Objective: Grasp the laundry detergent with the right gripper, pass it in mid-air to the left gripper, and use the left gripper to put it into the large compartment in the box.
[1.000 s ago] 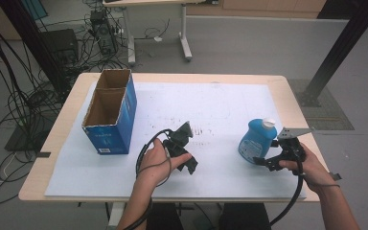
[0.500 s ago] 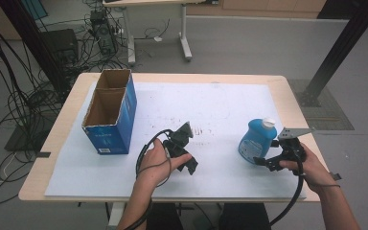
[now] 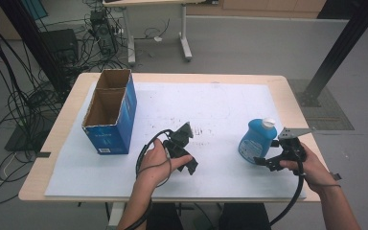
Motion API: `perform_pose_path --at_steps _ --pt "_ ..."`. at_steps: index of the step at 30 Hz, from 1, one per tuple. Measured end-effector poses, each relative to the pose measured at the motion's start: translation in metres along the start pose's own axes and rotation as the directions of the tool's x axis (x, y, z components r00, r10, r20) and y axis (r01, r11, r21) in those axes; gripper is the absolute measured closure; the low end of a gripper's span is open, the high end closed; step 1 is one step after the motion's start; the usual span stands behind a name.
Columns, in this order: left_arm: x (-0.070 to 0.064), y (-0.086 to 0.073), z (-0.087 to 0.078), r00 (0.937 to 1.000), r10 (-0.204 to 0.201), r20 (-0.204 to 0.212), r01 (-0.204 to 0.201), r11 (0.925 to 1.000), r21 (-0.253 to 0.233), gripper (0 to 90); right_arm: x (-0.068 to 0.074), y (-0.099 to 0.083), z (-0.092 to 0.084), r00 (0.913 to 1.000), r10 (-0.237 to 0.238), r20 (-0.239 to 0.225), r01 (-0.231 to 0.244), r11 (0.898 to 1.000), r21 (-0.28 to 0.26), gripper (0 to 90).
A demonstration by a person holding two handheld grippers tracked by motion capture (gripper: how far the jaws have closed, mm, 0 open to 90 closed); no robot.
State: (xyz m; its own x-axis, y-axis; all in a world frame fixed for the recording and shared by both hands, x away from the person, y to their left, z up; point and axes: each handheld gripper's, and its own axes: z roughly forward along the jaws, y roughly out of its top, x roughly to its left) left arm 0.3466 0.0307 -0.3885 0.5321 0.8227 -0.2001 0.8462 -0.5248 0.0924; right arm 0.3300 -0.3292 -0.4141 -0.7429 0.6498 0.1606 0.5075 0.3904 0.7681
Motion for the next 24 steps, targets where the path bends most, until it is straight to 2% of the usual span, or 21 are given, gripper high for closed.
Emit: perform_pose_path --at_steps 24 --pt "-0.0002 -0.0004 -0.001 1.0 -0.002 0.001 0.002 1.0 -0.004 9.6 0.0014 0.0007 0.0015 1.0 -0.005 0.003 0.005 1.0 -0.001 3.2"
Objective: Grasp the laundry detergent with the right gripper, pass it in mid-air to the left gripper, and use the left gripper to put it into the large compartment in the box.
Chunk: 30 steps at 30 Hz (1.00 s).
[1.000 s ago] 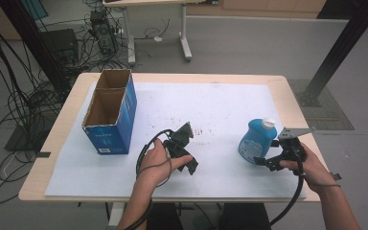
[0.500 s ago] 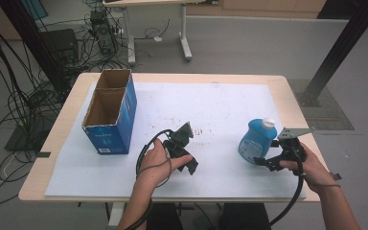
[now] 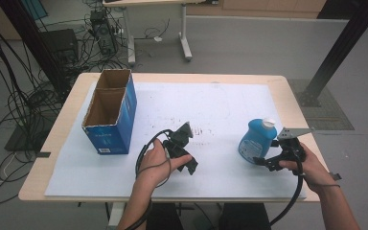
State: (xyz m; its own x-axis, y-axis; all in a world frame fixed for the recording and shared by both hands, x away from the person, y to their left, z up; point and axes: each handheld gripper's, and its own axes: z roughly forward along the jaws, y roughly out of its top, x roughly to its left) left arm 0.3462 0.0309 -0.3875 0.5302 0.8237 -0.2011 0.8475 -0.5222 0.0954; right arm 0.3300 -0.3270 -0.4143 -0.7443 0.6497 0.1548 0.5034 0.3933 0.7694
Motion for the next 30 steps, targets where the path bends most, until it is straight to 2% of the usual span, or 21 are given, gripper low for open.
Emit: perform_pose_path --at_steps 22,30 --pt "0.0003 -0.0006 0.0002 1.0 -0.004 0.007 0.004 1.0 0.002 9.6 0.001 -0.0006 0.0003 0.9999 -0.008 0.007 0.008 1.0 0.007 3.3" --pt "0.0003 -0.0015 0.0016 0.9999 -0.004 0.009 0.004 1.0 0.005 9.6 0.0032 -0.0018 0.002 0.9993 -0.003 0.038 0.003 1.0 -0.013 3.6"
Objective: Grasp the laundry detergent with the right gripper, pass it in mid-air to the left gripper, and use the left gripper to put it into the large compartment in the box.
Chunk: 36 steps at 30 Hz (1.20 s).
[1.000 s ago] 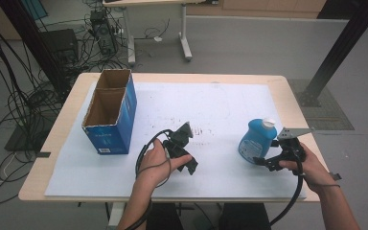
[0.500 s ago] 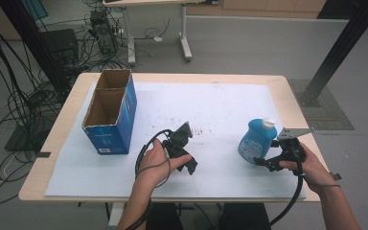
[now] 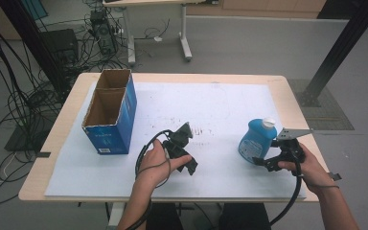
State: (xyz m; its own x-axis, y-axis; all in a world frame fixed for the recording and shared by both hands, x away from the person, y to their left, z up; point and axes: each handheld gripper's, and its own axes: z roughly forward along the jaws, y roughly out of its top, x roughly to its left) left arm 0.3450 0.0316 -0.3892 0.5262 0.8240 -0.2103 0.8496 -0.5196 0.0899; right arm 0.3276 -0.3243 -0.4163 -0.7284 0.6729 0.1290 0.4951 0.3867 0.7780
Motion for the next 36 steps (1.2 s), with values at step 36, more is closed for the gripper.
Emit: perform_pose_path --at_steps 36 --pt "0.001 -0.002 0.0 1.0 -0.005 0.002 0.005 1.0 0.002 9.6 0.007 -0.018 0.017 0.9958 0.07 0.059 -0.052 0.964 -0.262 13.7"
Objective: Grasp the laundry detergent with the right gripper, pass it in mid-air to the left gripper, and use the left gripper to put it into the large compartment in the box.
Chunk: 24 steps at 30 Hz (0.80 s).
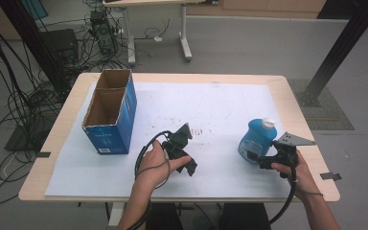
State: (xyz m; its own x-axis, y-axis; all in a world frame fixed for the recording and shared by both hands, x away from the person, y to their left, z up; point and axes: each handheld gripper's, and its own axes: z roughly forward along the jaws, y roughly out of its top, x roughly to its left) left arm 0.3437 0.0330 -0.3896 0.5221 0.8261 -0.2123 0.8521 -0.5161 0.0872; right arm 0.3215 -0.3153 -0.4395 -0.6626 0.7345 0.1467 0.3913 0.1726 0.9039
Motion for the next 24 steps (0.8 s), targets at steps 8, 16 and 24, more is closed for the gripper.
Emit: perform_pose_path --at_steps 8,16,24 --pt "0.0004 -0.0003 0.0001 1.0 0.001 -0.003 -0.001 1.0 0.004 9.7 0.0008 -0.0003 0.0023 0.9999 -0.002 -0.01 0.002 1.0 -0.004 18.6" --pt "-0.0009 0.0009 0.0 1.0 0.002 -0.004 -0.002 1.0 0.002 9.7 0.0012 -0.0004 0.0036 0.9999 -0.007 -0.012 0.007 1.0 -0.013 23.7" --pt "-0.001 0.0011 -0.0001 1.0 0.0 -0.005 0.0 1.0 0.002 9.7 0.0014 -0.0002 0.0047 0.9999 -0.015 0.002 0.016 1.0 -0.017 30.4"
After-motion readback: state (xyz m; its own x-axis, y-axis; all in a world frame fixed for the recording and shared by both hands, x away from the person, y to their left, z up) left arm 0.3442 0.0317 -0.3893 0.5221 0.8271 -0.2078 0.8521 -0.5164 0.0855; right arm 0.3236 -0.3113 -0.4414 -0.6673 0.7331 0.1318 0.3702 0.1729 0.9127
